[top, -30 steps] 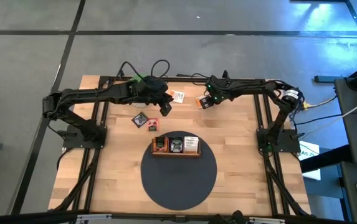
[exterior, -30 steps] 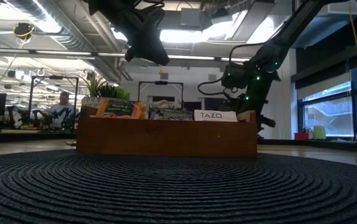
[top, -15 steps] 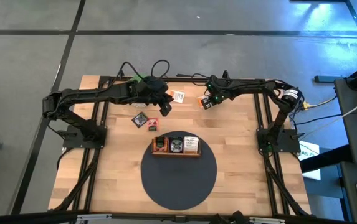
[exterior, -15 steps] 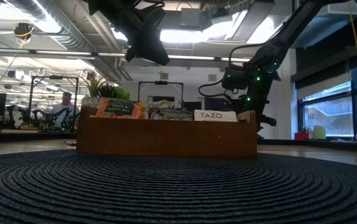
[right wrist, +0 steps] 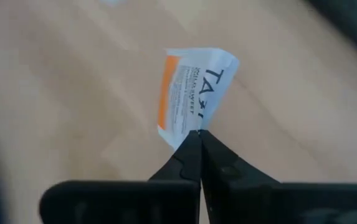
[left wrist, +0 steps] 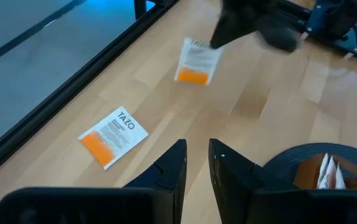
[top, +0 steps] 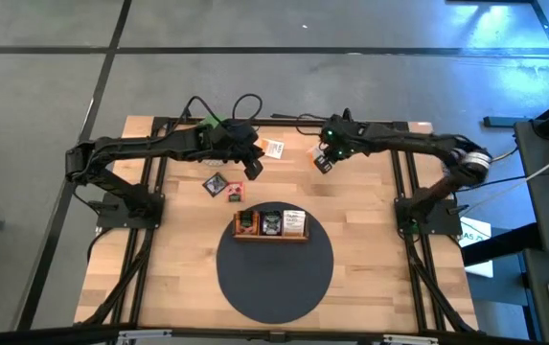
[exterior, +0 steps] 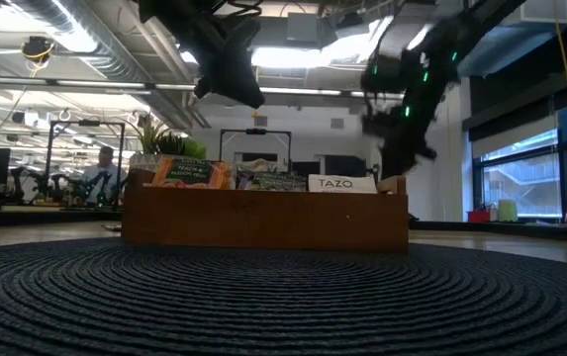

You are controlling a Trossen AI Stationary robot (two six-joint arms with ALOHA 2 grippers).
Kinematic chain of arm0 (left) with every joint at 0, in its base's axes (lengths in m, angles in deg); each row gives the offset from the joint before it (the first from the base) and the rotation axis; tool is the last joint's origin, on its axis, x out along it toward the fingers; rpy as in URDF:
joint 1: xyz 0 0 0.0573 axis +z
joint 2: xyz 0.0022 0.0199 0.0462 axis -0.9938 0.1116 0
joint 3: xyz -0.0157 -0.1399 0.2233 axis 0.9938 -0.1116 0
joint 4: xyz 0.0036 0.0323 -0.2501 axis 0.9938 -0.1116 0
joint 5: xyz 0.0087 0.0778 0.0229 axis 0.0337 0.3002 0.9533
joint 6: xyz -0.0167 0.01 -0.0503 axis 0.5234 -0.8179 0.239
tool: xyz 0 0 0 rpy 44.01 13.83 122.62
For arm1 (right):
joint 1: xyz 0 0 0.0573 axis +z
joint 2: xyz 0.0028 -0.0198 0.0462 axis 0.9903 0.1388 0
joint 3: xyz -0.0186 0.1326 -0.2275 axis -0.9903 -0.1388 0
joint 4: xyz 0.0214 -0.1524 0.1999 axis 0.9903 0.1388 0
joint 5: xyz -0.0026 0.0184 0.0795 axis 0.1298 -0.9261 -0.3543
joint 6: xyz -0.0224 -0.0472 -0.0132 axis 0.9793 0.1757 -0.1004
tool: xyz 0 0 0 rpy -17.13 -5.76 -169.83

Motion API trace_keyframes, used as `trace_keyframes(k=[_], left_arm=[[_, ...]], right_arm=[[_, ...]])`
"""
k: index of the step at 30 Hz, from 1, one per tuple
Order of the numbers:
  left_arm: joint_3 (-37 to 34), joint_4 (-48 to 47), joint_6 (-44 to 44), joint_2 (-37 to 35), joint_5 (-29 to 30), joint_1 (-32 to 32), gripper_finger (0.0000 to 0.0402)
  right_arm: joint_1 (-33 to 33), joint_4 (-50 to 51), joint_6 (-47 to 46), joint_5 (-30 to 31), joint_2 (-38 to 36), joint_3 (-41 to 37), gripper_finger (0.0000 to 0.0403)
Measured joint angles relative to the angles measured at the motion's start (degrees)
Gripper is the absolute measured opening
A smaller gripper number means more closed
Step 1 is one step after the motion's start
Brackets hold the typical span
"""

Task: Pick & Place Tea
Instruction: Put the right white tea bag into the right slot of the wooden organizer

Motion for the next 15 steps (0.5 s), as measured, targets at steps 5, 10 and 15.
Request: trace_keyframes(k=[5, 10, 15], left_arm=[[0.0, 0.0, 0.2, 0.0, -0.3, -0.1, 0.0067], [0.0, -0.1, 5.2, 0.0, -2.5, -1.1, 0.0067], [0.0, -0.8, 8.5, 0.0, -2.6, -3.5, 0.0064]], right_arm=[[8.9, 1.2, 6.3, 1.1, -9.9, 1.8, 0.0002], [20.3, 4.8, 7.6, 5.1, -14.9, 5.7, 0.0001], [31.1, 10.1, 7.4, 7.2, -13.0, 11.5, 0.0001]])
